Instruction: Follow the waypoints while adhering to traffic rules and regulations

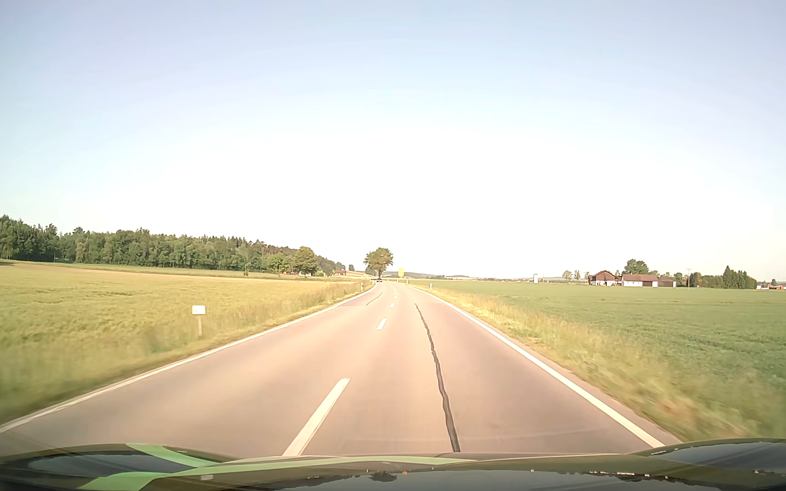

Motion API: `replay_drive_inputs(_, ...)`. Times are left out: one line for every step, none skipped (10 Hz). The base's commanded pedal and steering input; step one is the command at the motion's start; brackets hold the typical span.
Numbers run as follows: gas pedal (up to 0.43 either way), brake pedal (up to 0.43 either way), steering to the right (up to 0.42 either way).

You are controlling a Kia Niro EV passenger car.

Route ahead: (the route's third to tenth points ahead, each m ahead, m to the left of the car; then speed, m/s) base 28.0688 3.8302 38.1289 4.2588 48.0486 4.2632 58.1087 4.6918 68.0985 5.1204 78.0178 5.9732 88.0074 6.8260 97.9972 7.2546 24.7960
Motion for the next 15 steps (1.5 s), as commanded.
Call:
replay_drive_inputs(0.169,0.0,-0.008)
replay_drive_inputs(0.177,0.0,-0.008)
replay_drive_inputs(0.177,0.0,-0.008)
replay_drive_inputs(0.177,0.0,-0.008)
replay_drive_inputs(0.177,0.0,-0.008)
replay_drive_inputs(0.157,0.0,-0.008)
replay_drive_inputs(0.087,0.0,-0.008)
replay_drive_inputs(0.067,0.0,-0.008)
replay_drive_inputs(0.059,0.0,-0.008)
replay_drive_inputs(0.047,0.0,-0.009)
replay_drive_inputs(0.047,0.0,-0.009)
replay_drive_inputs(0.059,0.0,-0.008)
replay_drive_inputs(0.079,0.0,-0.008)
replay_drive_inputs(0.11,0.0,-0.008)
replay_drive_inputs(0.13,0.0,-0.008)
